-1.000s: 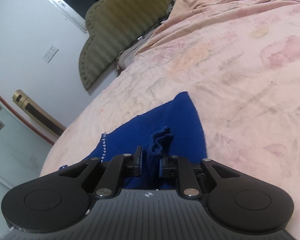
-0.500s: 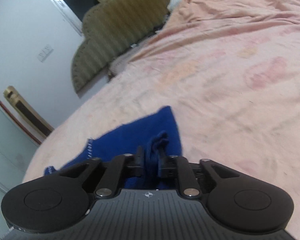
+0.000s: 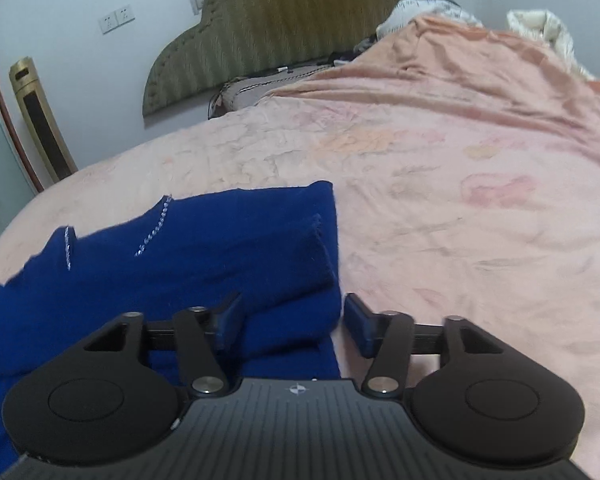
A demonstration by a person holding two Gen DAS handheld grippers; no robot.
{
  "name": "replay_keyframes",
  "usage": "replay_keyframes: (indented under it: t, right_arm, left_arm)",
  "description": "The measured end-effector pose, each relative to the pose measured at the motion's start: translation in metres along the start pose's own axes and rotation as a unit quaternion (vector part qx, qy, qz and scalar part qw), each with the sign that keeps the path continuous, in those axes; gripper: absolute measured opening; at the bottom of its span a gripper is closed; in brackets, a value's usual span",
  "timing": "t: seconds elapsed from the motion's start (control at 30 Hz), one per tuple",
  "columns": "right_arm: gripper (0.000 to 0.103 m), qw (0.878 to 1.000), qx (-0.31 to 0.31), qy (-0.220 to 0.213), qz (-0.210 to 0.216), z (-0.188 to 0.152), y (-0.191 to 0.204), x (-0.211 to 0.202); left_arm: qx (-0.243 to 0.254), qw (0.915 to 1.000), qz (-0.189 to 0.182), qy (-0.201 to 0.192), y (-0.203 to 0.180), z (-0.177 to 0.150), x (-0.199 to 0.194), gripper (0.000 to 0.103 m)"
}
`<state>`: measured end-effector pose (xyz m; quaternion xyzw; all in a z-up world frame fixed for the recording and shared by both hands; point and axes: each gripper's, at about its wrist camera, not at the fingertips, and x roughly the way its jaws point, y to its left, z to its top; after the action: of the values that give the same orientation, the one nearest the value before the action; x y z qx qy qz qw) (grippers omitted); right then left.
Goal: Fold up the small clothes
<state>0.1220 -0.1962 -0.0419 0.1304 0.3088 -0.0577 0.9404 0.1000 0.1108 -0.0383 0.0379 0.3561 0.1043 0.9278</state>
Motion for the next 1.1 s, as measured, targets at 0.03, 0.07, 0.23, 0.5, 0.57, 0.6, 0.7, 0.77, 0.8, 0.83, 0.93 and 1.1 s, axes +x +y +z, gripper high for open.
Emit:
replay_keyframes:
  t: [0.03, 0.07, 0.23, 0.5, 0.57, 0.6, 0.7, 0.77, 0.8, 0.83, 0.93, 1.1]
  right_arm:
    - [0.069, 1.000, 0.000, -0.003, 0.006, -0.003, 0.000, -0.007]
    - [0.072, 1.000, 0.000, -0.005, 0.016, -0.006, -0.001, -0.013]
    - [0.078, 0.999, -0.004, 0.009, 0.051, -0.031, -0.002, -0.038]
    - [0.080, 0.998, -0.001, 0.015, 0.058, -0.063, -0.010, -0.066]
    - [0.080, 0.999, -0.004, 0.013, 0.053, -0.068, -0.012, -0.074]
    - [0.080, 0.999, -0.009, 0.010, 0.047, -0.071, -0.012, -0.077]
    - [0.081, 0.999, -0.020, 0.005, 0.036, -0.078, -0.012, -0.087]
    - [0.083, 0.999, -0.010, 0.005, 0.044, -0.083, -0.012, -0.093]
    - [0.085, 0.999, -0.005, 0.006, 0.054, -0.085, -0.011, -0.097]
    - [0.089, 0.998, 0.000, 0.007, 0.068, -0.088, -0.009, -0.100]
    - [0.097, 0.995, 0.001, 0.006, 0.099, -0.096, 0.001, -0.105]
    - [0.076, 0.998, -0.013, -0.011, 0.065, -0.099, 0.003, -0.114]
  left_arm:
    - [-0.002, 1.0000, -0.002, 0.002, -0.001, -0.001, -0.001, 0.103]
    - [-0.004, 1.0000, -0.003, 0.004, -0.001, -0.002, -0.003, 0.103]
    - [-0.003, 0.9999, -0.008, 0.006, -0.006, -0.011, -0.012, 0.103]
    - [-0.001, 0.9998, -0.016, 0.007, -0.008, -0.026, -0.028, 0.103]
    - [-0.003, 0.9998, -0.020, 0.008, -0.008, -0.030, -0.033, 0.103]
    - [-0.003, 0.9997, -0.021, 0.009, -0.008, -0.032, -0.035, 0.103]
    - [-0.003, 0.9995, -0.030, 0.004, -0.007, -0.041, -0.045, 0.103]
    - [-0.004, 0.9994, -0.035, 0.003, -0.005, -0.048, -0.052, 0.103]
    - [-0.008, 0.9992, -0.038, 0.005, -0.004, -0.051, -0.054, 0.103]
    - [-0.015, 0.9990, -0.042, 0.008, -0.002, -0.054, -0.057, 0.103]
    - [-0.032, 0.9981, -0.051, 0.013, 0.000, -0.059, -0.064, 0.103]
    - [-0.031, 0.9957, -0.087, 0.006, 0.005, -0.061, -0.084, 0.103]
